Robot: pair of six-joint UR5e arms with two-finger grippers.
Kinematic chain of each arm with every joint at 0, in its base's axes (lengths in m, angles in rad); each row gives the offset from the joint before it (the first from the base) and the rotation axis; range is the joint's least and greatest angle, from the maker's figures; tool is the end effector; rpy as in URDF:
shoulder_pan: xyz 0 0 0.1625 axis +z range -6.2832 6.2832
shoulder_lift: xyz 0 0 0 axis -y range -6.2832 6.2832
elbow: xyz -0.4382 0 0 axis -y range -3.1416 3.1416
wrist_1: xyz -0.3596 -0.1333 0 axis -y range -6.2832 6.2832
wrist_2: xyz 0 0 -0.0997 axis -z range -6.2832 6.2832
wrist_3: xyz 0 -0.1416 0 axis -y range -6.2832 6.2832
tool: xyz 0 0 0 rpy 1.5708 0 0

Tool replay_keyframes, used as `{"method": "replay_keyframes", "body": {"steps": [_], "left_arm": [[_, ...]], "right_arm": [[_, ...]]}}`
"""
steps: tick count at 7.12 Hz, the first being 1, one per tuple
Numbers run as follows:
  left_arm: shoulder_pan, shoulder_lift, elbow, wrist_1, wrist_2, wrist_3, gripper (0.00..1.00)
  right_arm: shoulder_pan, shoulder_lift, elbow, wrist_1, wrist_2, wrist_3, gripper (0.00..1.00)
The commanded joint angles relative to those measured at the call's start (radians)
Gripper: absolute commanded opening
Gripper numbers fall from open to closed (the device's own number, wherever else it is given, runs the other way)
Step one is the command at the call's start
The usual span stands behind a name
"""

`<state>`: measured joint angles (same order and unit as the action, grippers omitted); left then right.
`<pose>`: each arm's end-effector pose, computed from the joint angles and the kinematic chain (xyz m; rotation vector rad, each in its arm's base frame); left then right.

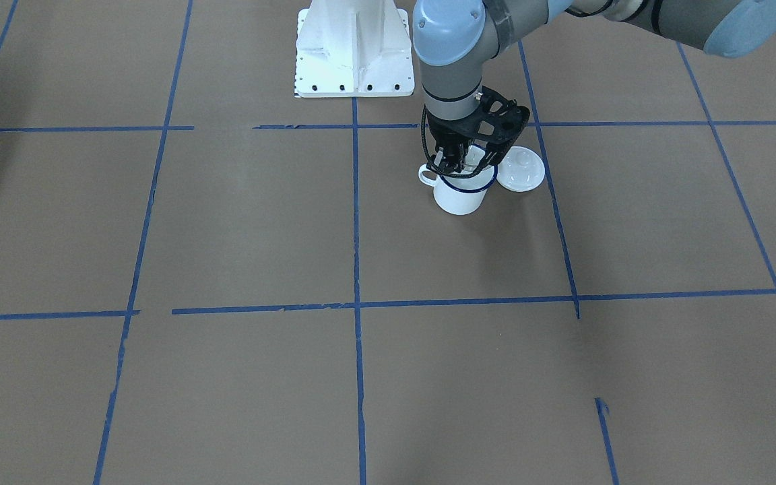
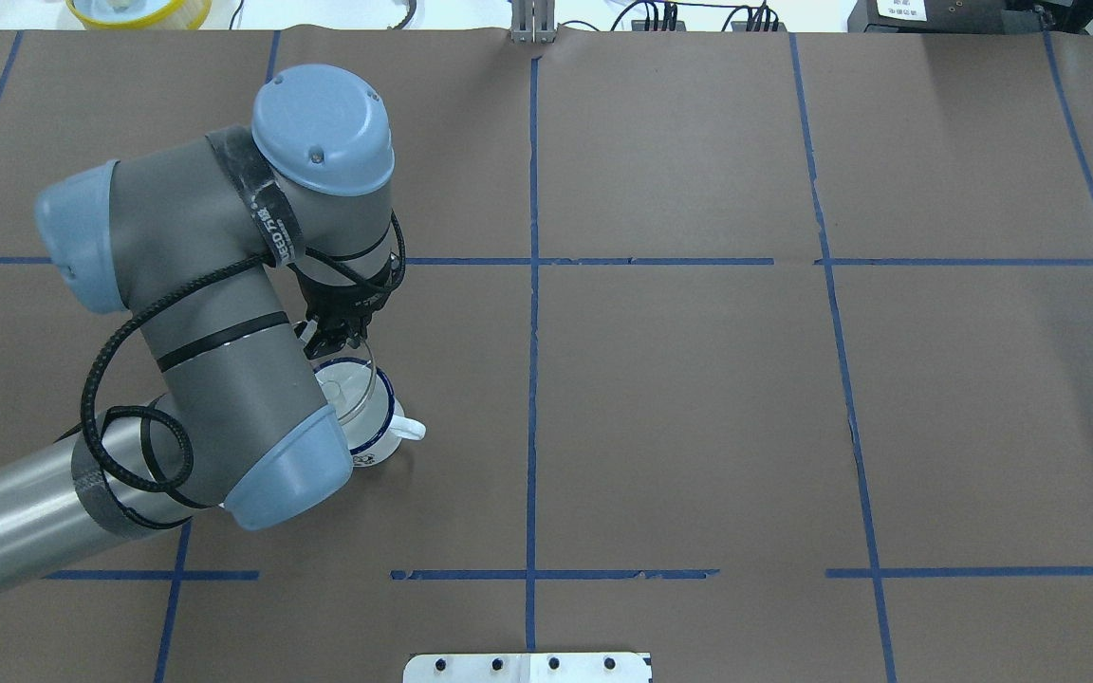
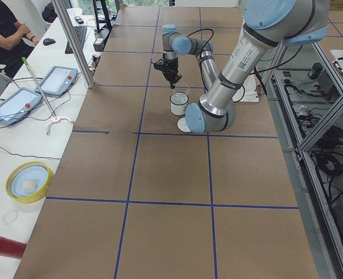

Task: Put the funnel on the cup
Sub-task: 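Lower the glass funnel into the mug's mouth with the left gripper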

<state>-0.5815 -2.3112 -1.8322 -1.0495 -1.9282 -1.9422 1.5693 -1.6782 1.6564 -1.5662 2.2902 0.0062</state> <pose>0.4880 -0.4210 0.2546 -0.3079 0.5251 -0.8386 0.0394 -0.4105 0.7142 -0.0192 -0.7193 0.0107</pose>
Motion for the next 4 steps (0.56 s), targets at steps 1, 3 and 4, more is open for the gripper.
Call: {"method": "replay_keyframes", "body": {"steps": [1, 3, 4], "left_arm": [[0.011, 0.006, 0.004, -0.009, 0.002, 0.043, 0.0], [0.011, 0.007, 0.004, -0.02, 0.009, 0.092, 0.0], [0.011, 0.007, 0.007, -0.041, 0.011, 0.097, 0.0]], "right_arm": [[0.0, 0.0, 0.0, 0.0, 0.0, 0.0, 1.0], [0.0, 0.0, -0.001, 0.0, 0.0, 0.0, 1.0], [0.0, 0.0, 0.0, 0.0, 0.0, 0.0, 1.0]]}}
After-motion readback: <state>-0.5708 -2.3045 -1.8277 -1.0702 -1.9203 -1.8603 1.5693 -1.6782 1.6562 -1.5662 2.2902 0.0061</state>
